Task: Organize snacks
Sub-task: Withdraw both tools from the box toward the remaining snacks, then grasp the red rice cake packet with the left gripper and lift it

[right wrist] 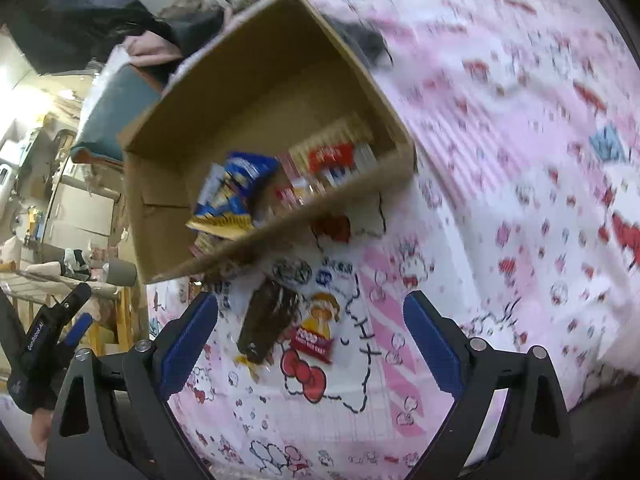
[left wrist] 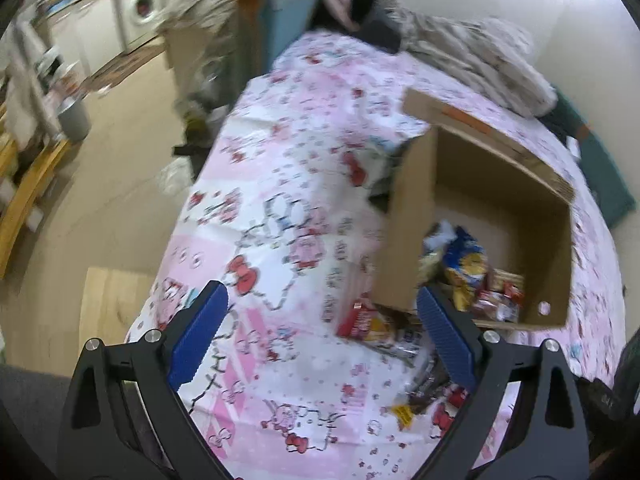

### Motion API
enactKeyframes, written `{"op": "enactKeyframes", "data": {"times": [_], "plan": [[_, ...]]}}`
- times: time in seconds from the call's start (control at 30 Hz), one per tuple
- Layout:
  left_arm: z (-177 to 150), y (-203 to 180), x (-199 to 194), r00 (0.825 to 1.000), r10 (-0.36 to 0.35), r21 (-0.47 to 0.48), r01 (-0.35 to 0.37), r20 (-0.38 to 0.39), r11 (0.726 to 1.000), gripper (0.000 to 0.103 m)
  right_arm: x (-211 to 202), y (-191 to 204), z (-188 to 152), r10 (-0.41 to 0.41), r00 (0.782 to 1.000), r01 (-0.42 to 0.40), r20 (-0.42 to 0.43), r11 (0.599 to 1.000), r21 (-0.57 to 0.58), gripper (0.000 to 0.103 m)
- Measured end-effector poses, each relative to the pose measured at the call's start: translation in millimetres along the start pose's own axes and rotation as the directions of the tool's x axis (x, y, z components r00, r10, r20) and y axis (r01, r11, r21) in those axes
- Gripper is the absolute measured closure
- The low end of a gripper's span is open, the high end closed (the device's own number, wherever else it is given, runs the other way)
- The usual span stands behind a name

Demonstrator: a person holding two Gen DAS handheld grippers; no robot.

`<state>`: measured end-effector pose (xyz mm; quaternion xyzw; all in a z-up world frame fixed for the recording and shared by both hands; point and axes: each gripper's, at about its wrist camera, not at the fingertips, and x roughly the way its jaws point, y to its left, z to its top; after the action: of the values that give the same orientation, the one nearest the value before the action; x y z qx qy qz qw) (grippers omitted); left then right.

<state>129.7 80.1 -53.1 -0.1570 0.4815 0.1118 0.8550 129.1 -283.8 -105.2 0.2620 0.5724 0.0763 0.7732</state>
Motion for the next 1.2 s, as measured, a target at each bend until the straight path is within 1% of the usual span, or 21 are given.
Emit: {"op": "enactKeyframes", "data": {"times": [0.07, 0.13, 0.2, 0.27, 0.33, 0.37, 0.4, 0.43, 0.47, 0.5, 0.57, 0.67, 0.7, 0.8, 0.83, 0.93, 1.0, 1.07, 1.13, 1.17, 1.2], "plan": [[-3, 5, 12, 0.999, 0.02, -0.018, -0.021, -0.043, 1.0, 0.009, 4, -2, 0, -0.008, 1.0, 0.008, -0.01, 1.0, 0.013, 0.007], [-9, 6, 28, 0.993, 0.028, -0.023, -0.031, -0.113, 0.999, 0.009, 8, -4, 0, -0.018, 1.0, 0.018, -0.024, 1.0, 0.02, 0.007], [-15, 2, 41, 0.986, 0.021, -0.006, -0.022, -0.166, 1.0, 0.009, 11, -5, 0, -0.024, 0.999, 0.025, -0.037, 0.999, 0.028, 0.007], [-24, -12, 54, 0.974, -0.016, 0.045, 0.027, -0.226, 0.999, 0.009, 13, -7, 0, -0.028, 0.999, 0.03, -0.045, 0.999, 0.034, 0.007], [-29, -33, 64, 0.95, -0.112, 0.098, 0.146, -0.293, 0.984, 0.009, 12, -9, 1, -0.03, 0.998, 0.032, -0.048, 0.999, 0.04, 0.007], [-30, -43, 65, 0.946, -0.13, 0.126, 0.173, -0.298, 0.977, 0.009, 12, -10, 1, -0.028, 0.998, 0.03, -0.05, 0.999, 0.043, 0.007], [-31, -54, 65, 0.95, -0.123, 0.168, 0.177, -0.287, 0.97, 0.004, 12, -11, 2, -0.026, 0.998, 0.029, -0.051, 0.999, 0.044, 0.007], [-32, -63, 65, 0.959, -0.111, 0.218, 0.171, -0.263, 0.961, 0.001, 12, -12, 2, -0.025, 0.998, 0.027, -0.051, 0.999, 0.046, 0.007], [-33, -70, 67, 0.967, -0.085, 0.262, 0.149, -0.239, 0.953, 0.0, 12, -12, 2, -0.025, 0.998, 0.027, -0.052, 0.999, 0.046, 0.007], [-33, -74, 71, 0.969, -0.067, 0.282, 0.135, -0.237, 0.95, 0.0, 12, -13, 1, -0.026, 0.998, 0.028, -0.054, 0.999, 0.045, 0.007], [-31, -78, 85, 0.973, -0.028, 0.295, 0.097, -0.228, 0.951, 0.0, 12, -13, 2, -0.028, 0.998, 0.03, -0.059, 0.999, 0.04, 0.007], [-30, -86, 110, 0.97, 0.008, 0.32, 0.072, -0.241, 0.945, 0.0, 14, -13, 2, -0.039, 0.997, 0.041, -0.062, 0.999, 0.031, 0.007], [-32, -89, 117, 0.97, 0.008, 0.334, 0.075, -0.242, 0.94, 0.0, 14, -14, 2, -0.043, 0.997, 0.045, -0.063, 0.999, 0.03, 0.007], [-43, -96, 137, 0.966, 0.062, 0.393, 0.044, -0.251, 0.918, 0.0, 16, -14, 0, -0.046, 0.996, 0.048, -0.071, 0.998, 0.031, 0.007], [-46, -96, 142, 0.964, 0.068, 0.394, 0.041, -0.259, 0.918, 0.0, 16, -14, -1, -0.048, 0.996, 0.05, -0.073, 0.998, 0.027, 0.007], [-51, -94, 143, 0.962, 0.045, 0.38, 0.063, -0.268, 0.923, 0.0, 17, -12, -1, -0.058, 0.996, 0.059, -0.073, 0.998, 0.01, 0.007], [-62, -97, 146, 0.944, 0.059, 0.424, 0.089, -0.325, 0.901, 0.003, 17, -11, 0, -0.057, 0.996, 0.058, -0.072, 0.998, 0.01, 0.007], [-74, -97, 140, 0.946, 0.072, 0.468, 0.089, -0.315, 0.88, 0.007, 17, -10, 1, -0.047, 0.996, 0.048, -0.074, 0.999, 0.016, 0.007], [-79, -93, 132, 0.947, 0.061, 0.456, 0.095, -0.315, 0.885, 0.018, 17, -8, 1, -0.034, 0.997, 0.035, -0.073, 0.999, 0.016, 0.007], [-78, -90, 128, 0.946, 0.046, 0.441, 0.107, -0.322, 0.891, 0.026, 16, -7, 1, -0.029, 0.997, 0.031, -0.073, 0.999, 0.014, 0.007], [-78, -88, 124, 0.942, 0.028, 0.424, 0.123, -0.333, 0.897, 0.03, 16, -5, 1, -0.023, 0.997, 0.024, -0.072, 1.0, 0.011, 0.007]]}}
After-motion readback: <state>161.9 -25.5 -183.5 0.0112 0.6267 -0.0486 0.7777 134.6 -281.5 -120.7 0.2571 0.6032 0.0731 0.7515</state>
